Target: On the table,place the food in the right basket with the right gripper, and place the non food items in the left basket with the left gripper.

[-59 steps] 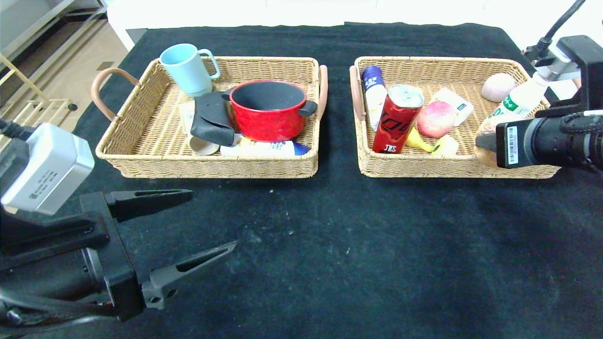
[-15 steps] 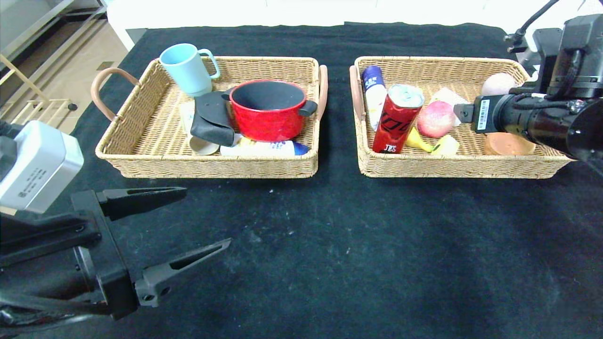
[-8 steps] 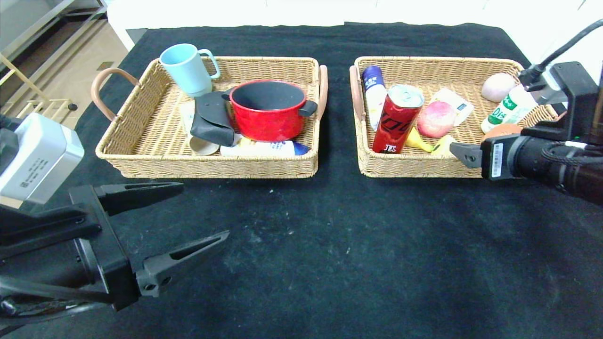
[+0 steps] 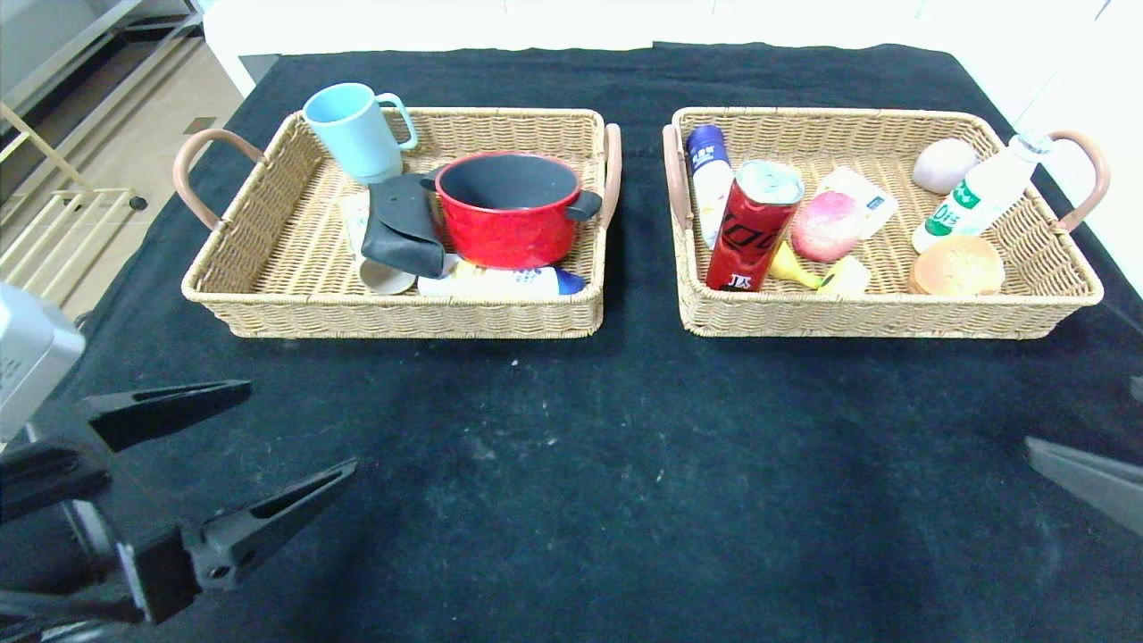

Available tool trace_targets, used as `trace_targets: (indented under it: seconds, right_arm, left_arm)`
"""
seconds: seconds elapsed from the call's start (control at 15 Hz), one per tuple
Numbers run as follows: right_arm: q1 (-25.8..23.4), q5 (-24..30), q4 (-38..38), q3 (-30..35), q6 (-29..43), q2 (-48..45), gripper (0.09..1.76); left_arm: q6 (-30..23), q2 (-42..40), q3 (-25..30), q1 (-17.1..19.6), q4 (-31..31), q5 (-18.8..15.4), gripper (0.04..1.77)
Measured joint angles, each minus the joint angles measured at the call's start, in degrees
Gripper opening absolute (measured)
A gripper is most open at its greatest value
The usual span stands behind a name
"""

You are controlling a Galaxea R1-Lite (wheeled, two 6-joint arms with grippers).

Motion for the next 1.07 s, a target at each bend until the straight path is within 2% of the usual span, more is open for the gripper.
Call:
trace_targets:
  seconds: [0.13,0.33,0.4,0.53,0.73,0.87,1.0,1.07]
  right_arm:
    - [-1.2,2.2,9.3,0.0,-1.0,-7.8,1.7]
    - [-6.3,5.4,19.4,-1.2,-1.4,-18.1,1.7]
    - [-8.7,8.7,27.4,-2.9,-1.5,-21.6,1.7]
    - [-14.2,16.5,38.5,-8.4,-1.4,-27.6,1.7]
    - [-19.3,19.4,44.4,-11.5,-1.0,-34.9,1.7]
    - [-20.8,19.5,49.6,-11.8,3.0,-38.1,1.7]
    - [-21.3,19.3,50.3,-12.4,6.4,-39.5,1.7]
    - [-21.7,19.4,49.8,-13.2,6.5,-39.9,1.7]
  left_arm:
    - [0.4,-5.6,0.0,0.4,6.9,2.4,1.72]
    - [0.5,-16.1,-3.7,0.9,23.6,3.3,1.72]
    - [0.6,-19.9,-5.5,1.7,29.0,3.4,1.72]
    - [0.7,-26.0,-8.0,4.6,33.6,3.5,1.72]
    - [1.5,-33.2,-10.8,9.0,39.0,1.9,1.72]
    - [1.7,-37.3,-13.3,11.8,46.3,-0.8,1.72]
    - [1.3,-39.7,-16.0,13.3,52.8,-1.3,1.72]
    - [1.3,-40.4,-17.6,13.8,53.9,-1.5,1.72]
